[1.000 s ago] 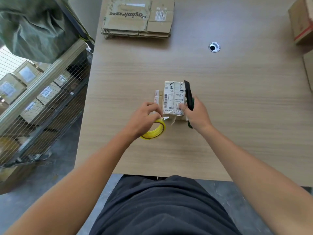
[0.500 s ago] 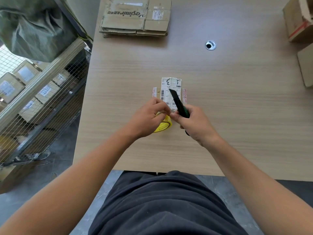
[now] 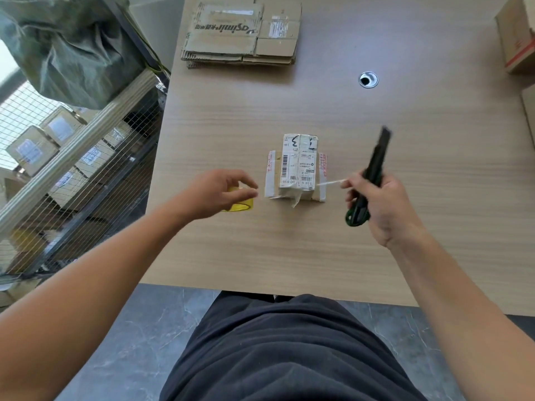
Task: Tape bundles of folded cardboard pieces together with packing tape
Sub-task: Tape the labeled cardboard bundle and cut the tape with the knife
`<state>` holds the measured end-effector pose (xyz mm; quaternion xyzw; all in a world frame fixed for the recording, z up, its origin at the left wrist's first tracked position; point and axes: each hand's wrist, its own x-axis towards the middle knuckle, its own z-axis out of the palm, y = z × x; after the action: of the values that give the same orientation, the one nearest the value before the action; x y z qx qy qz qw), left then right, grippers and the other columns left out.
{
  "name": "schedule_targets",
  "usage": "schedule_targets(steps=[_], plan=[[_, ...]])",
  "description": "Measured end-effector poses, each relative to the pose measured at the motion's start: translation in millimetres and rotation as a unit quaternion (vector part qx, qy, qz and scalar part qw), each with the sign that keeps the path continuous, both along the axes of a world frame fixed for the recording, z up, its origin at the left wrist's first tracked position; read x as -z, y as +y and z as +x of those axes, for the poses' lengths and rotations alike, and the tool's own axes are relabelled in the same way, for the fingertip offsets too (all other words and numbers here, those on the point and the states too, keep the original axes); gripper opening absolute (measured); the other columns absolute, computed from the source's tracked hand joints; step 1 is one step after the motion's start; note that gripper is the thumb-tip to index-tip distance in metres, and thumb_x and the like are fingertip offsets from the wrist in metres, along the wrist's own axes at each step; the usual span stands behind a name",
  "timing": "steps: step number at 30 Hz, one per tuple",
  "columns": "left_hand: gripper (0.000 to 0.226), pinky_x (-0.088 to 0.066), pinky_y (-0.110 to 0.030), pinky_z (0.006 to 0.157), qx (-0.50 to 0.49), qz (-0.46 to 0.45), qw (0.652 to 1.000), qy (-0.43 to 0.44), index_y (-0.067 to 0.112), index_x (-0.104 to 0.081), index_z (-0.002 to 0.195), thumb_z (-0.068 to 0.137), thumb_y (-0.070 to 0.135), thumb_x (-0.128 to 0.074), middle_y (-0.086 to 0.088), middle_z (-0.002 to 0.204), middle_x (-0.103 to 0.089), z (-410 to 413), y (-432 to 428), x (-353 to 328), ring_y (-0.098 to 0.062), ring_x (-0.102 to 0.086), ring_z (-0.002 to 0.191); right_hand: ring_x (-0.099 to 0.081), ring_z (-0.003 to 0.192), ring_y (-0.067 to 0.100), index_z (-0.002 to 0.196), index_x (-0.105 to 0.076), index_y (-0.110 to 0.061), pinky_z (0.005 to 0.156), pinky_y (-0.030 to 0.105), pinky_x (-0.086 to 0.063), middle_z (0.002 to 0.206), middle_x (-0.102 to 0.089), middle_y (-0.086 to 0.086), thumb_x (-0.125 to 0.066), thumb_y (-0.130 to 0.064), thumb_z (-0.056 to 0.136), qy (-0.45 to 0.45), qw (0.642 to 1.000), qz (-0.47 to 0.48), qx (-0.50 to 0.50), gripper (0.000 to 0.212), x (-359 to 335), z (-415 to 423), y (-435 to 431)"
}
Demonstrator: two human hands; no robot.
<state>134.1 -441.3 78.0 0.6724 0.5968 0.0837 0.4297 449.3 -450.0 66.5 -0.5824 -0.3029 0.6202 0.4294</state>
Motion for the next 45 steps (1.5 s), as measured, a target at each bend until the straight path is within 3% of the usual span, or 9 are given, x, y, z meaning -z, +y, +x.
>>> schedule_targets(steps=[6, 10, 17, 28, 31, 35, 38, 42, 45], plan=[[0.011, -0.050, -0.030, 0.064, 0.038, 0.027, 0.990, 0.134, 0.041, -0.070, 0.082, 0.089, 0.050, -0.070, 0.017, 0.067, -0.064, -2, 23, 28, -0.001, -0.059, 0.064, -0.055, 0.055, 0.010, 0.087, -0.051, -0.017, 0.055, 0.027, -0.047, 0.071, -0.066, -0.002, -0.057, -0.007, 0.101, -0.035, 0.997, -0.053, 0.053, 0.018, 56, -23, -3], [0.013, -0.039, -0.024, 0.056, 0.010, 0.045, 0.989, 0.143, 0.040, -0.069, 0.078, 0.087, 0.049, -0.072, 0.021, 0.062, -0.059, -1, 35, 49, 0.002, -0.054, 0.060, -0.057, 0.057, 0.012, 0.088, -0.051, -0.019, 0.057, 0.028, -0.049, 0.073, -0.067, -0.001, -0.058, -0.008, 0.100, -0.026, 0.994, -0.072, 0.081, 0.018, 81, -30, -3], [0.023, -0.038, -0.029, 0.066, 0.036, 0.105, 0.970, 0.218, 0.034, -0.074, 0.090, 0.089, 0.056, -0.066, 0.003, 0.079, -0.067, 11, 43, 84, -0.020, -0.061, 0.081, -0.057, 0.058, 0.013, 0.100, -0.060, -0.015, 0.060, 0.033, -0.049, 0.075, -0.067, 0.000, -0.060, -0.018, 0.102, -0.027, 0.988, -0.148, 0.023, 0.004, 115, -39, 3], [0.022, -0.043, -0.037, 0.075, 0.134, 0.257, 0.944, 0.158, 0.019, -0.072, 0.093, 0.094, 0.040, -0.065, -0.002, 0.082, -0.074, 33, 58, 104, -0.030, -0.064, 0.065, -0.061, 0.068, 0.020, 0.101, -0.062, -0.019, 0.064, 0.038, -0.051, 0.083, -0.066, 0.003, -0.059, -0.046, 0.097, -0.209, 0.976, -0.015, -0.054, 0.028, 135, -42, 16], [0.018, -0.044, -0.038, 0.078, 0.150, 0.270, 0.940, 0.147, 0.020, -0.072, 0.098, 0.095, 0.035, -0.063, -0.001, 0.085, -0.074, 33, 63, 109, -0.030, -0.062, 0.063, -0.064, 0.084, 0.007, 0.107, -0.055, -0.024, 0.073, 0.027, -0.052, 0.099, -0.067, -0.006, -0.069, -0.041, 0.092, -0.218, 0.976, -0.012, 0.000, 0.027, 143, -40, 22], [0.032, -0.045, -0.039, 0.084, 0.158, 0.265, 0.944, 0.114, 0.022, -0.073, 0.099, 0.091, 0.047, -0.055, 0.004, 0.085, -0.074, 33, 69, 108, -0.027, -0.061, 0.062, -0.058, 0.070, 0.016, 0.092, -0.055, -0.024, 0.063, 0.035, -0.050, 0.080, -0.061, -0.008, -0.070, -0.019, 0.091, -0.081, 0.995, 0.003, 0.050, 0.017, 145, -44, 20], [0.044, -0.042, -0.037, 0.087, 0.164, 0.248, 0.951, 0.087, 0.024, -0.072, 0.098, 0.087, 0.063, -0.053, 0.007, 0.085, -0.074, 32, 78, 108, -0.020, -0.058, 0.061, -0.056, 0.062, 0.026, 0.100, -0.053, -0.012, 0.057, 0.034, -0.050, 0.085, -0.065, 0.004, -0.069, -0.026, 0.093, 0.072, 0.995, -0.003, 0.070, 0.022, 146, -45, 21], [0.067, -0.038, -0.034, 0.084, 0.120, 0.261, 0.951, 0.109, 0.022, -0.070, 0.087, 0.076, 0.085, -0.051, 0.006, 0.074, -0.071, 40, 81, 113, -0.017, -0.049, 0.056, -0.058, 0.056, 0.021, 0.100, -0.050, -0.012, 0.059, 0.030, -0.051, 0.083, -0.062, 0.001, -0.073, -0.038, 0.090, -0.020, 0.998, 0.051, -0.007, 0.036, 154, -41, 25], [0.071, -0.042, -0.038, 0.084, 0.084, 0.287, 0.943, 0.148, 0.020, -0.070, 0.081, 0.076, 0.087, -0.047, 0.002, 0.067, -0.070, 53, 79, 118, -0.017, -0.045, 0.054, -0.060, 0.053, 0.023, 0.099, -0.055, -0.016, 0.053, 0.029, -0.049, 0.088, -0.064, 0.022, -0.071, -0.051, 0.090, -0.070, 0.995, 0.073, -0.017, 0.040, 157, -37, 39]])
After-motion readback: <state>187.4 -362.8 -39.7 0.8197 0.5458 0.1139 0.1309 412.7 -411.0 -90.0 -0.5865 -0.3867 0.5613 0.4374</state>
